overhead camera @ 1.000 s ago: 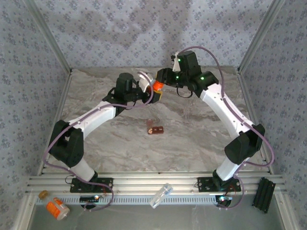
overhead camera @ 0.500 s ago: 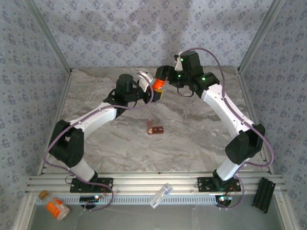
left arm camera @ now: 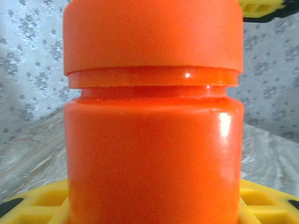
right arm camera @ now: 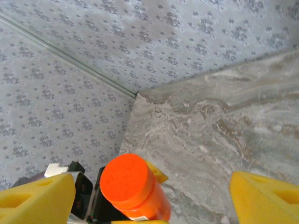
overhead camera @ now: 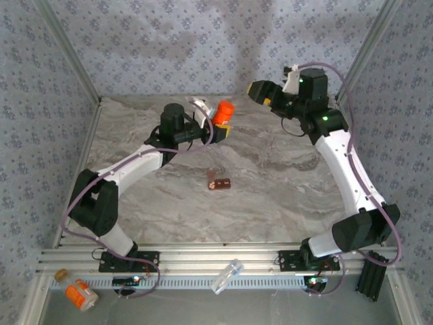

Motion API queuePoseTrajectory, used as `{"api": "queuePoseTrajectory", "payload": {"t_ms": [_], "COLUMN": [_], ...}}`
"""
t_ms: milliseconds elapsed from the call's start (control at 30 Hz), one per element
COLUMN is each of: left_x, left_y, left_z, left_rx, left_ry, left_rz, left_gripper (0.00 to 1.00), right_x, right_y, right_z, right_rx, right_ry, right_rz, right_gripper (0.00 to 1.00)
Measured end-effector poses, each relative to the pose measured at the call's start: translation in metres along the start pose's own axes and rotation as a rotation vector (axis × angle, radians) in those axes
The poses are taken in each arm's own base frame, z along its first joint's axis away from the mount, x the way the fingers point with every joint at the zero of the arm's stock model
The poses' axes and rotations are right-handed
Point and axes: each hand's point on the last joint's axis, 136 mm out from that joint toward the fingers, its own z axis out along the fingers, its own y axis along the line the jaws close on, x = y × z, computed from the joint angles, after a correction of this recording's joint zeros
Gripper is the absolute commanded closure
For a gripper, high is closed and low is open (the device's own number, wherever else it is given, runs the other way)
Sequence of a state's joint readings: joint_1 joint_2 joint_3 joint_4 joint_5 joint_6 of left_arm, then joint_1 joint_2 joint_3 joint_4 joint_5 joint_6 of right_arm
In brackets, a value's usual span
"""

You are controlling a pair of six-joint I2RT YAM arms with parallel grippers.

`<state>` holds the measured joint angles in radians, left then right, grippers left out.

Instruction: Sort the pills into containers

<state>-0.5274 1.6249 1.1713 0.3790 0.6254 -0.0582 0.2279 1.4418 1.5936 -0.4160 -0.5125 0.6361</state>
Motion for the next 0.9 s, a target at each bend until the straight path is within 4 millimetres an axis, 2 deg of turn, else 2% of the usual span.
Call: {"api": "queuePoseTrajectory", "payload": {"t_ms": [167,433,533,667,900], "left_x": [-0.018,-0.042,-0.042,-0.028,-0.017], "left_y": [-0.008,-0.035,-0.039,-0.039,-0.040], "left_z": [-0.004,-0.006,-0.005,-0.001,0.000], "left_rx": [0.110,0.276,0.313,0.340,0.355], "left_ry": [-0.023,-0.028,-0.017,0.023,0.063], "left_rz": [-0.040,-0.037,-0.044,-0.083,-0.118], "left_gripper": [1.00,1.00,1.00,1.00,1.00], "right_x": [-0.008,0.000,0.008,0.020,0.044], "right_y": [-0.002,0.031,0.042,0.051,0.047], "right_z": [-0.005,-0.001,0.002,0.011,0.029], "right_rx": [-0.057,-0.178,-0.209,-0.237,-0.248], "right_ry": [0.050,0.155,0.191,0.242,0.332], "right_rz": [-0.170,-0.390,-0.432,-0.472,-0.474], "right_gripper": [0.13,0.13,0.13,0.12,0.13]}}
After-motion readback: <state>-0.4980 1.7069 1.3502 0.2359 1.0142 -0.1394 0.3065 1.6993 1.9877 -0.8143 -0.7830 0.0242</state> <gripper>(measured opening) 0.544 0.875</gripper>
